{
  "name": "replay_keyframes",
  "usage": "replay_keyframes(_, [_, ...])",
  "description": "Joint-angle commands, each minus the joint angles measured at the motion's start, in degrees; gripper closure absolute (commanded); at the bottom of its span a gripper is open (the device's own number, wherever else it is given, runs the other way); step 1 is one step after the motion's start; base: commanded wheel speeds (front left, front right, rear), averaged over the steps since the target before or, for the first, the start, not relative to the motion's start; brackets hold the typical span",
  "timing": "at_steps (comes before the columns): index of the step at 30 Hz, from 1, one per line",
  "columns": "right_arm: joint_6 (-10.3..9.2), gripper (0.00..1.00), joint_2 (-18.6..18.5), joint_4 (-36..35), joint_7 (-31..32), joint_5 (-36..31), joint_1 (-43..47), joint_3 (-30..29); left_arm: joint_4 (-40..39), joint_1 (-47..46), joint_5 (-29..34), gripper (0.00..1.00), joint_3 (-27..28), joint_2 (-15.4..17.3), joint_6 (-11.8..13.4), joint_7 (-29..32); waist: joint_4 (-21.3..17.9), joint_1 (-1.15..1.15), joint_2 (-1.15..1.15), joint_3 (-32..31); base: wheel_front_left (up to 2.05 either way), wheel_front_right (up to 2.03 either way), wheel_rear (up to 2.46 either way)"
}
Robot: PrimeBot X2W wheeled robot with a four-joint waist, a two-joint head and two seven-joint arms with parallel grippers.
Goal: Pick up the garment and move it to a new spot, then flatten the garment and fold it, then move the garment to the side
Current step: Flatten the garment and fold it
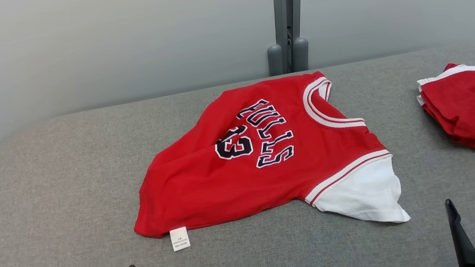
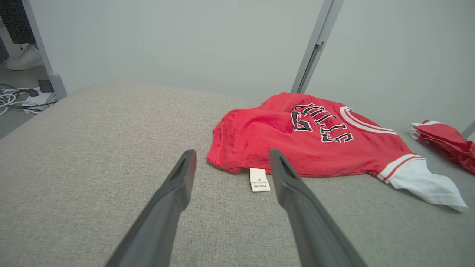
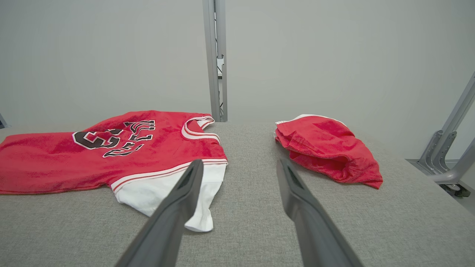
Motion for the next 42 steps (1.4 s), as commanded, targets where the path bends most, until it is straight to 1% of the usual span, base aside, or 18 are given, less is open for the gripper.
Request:
replay_keyframes(1, [0.01, 0.00, -0.31, -0.46, -0.61, -0.88, 1.09, -0.65, -0.76, 2.52, 3.10, 0.00, 2.22, -1.31, -0.53, -0.23, 0.14, 0.00, 0.00, -1.22, 0.00, 0.00, 0.00])
replay_keyframes(3, [0.01, 0.00, -0.31, -1.56, -0.59, -0.69, 1.59, -1.16, -1.24, 4.64, 5.24, 0.00, 4.21, -3.23, -1.49, -0.22, 0.24, 0.00, 0.00, -1.42, 0.00, 0.00, 0.00])
replay_keyframes(7, [0.01, 0.00, -0.31, -2.14, -0.58, -0.95, 2.44, -1.38, -0.82, 6.45, 8.36, 0.00, 6.94, -5.86, -4.08, -0.23, 0.50, 0.00, 0.00, -1.41, 0.00, 0.00, 0.00])
replay_keyframes(12, [0.01, 0.00, -0.31, -2.36, -0.60, -0.76, 1.89, -1.17, 0.93, 5.63, 10.77, 0.00, 9.18, -7.62, -6.90, -0.24, 0.14, 0.00, 0.00, -0.84, 0.00, 0.00, 0.00])
replay_keyframes(13, [0.01, 0.00, -0.31, -2.36, -0.60, -0.76, 1.89, -1.17, 0.93, 5.63, 10.77, 0.00, 9.18, -7.62, -6.90, -0.24, 0.14, 0.00, 0.00, -0.84, 0.00, 0.00, 0.00])
replay_keyframes(14, [0.01, 0.00, -0.31, -2.43, -0.60, -0.64, 1.62, -1.06, 1.61, 5.27, 11.26, 0.00, 9.93, -8.26, -7.76, -0.23, -0.16, 0.00, 0.00, -0.43, 0.00, 0.00, 0.00])
replay_keyframes(15, [0.01, 0.00, -0.31, -2.43, -0.60, -0.64, 1.62, -1.06, 1.61, 5.27, 11.26, 0.00, 9.93, -8.26, -7.76, -0.23, -0.16, 0.00, 0.00, -0.43, 0.00, 0.00, 0.00])
replay_keyframes(18, [0.01, 0.00, -0.31, -2.52, -0.60, -0.41, 1.13, -0.96, 3.46, 4.07, 10.86, 0.00, 10.40, -8.98, -8.84, -0.23, -0.50, 0.00, 0.00, 0.57, 0.00, 0.00, 0.00])
replay_keyframes(22, [0.01, 0.00, -0.29, -3.17, -0.60, 0.01, -1.00, -0.31, 6.87, -1.39, 9.15, 0.00, 10.65, -9.46, -10.81, 0.83, -0.49, 0.00, 0.00, 4.64, 0.00, 0.00, 0.00])
replay_keyframes(24, [0.01, 0.00, -0.30, -3.32, -0.61, -0.51, -2.82, 0.50, 8.68, -5.16, 9.63, 0.00, 10.49, -8.69, -11.39, 1.70, -0.43, 0.00, 0.00, 7.81, 0.00, 0.00, 0.00])
replay_keyframes(25, [0.01, 0.00, -0.30, -3.43, -0.60, -0.92, -4.05, 0.98, 9.69, -6.95, 9.08, 0.00, 10.54, -8.98, -11.78, 2.26, -0.43, 0.00, 0.00, 9.24, 0.00, 0.00, 0.00])
replay_keyframes(30, [0.01, 0.00, -0.32, -1.17, -0.60, -2.01, -9.66, 3.50, 15.00, -15.90, 7.58, 0.00, 10.36, -8.74, -13.75, 5.96, -0.27, 0.00, 0.00, 15.04, 0.00, 0.00, 0.00])
replay_keyframes(37, [0.01, 0.00, -0.36, 2.41, 2.78, -2.07, -13.16, 5.83, 23.17, -21.85, 5.91, 0.00, 10.08, -8.47, -16.07, 9.02, -0.52, 0.00, 0.00, 17.80, 0.00, 0.00, 0.00])
replay_keyframes(42, [0.01, 0.00, -0.30, 3.66, 5.04, -1.90, -13.79, 6.36, 26.29, -23.27, 4.86, 0.00, 10.11, -8.62, -17.60, 8.62, -0.62, 0.00, 0.00, 18.43, 0.00, 0.00, 0.00])
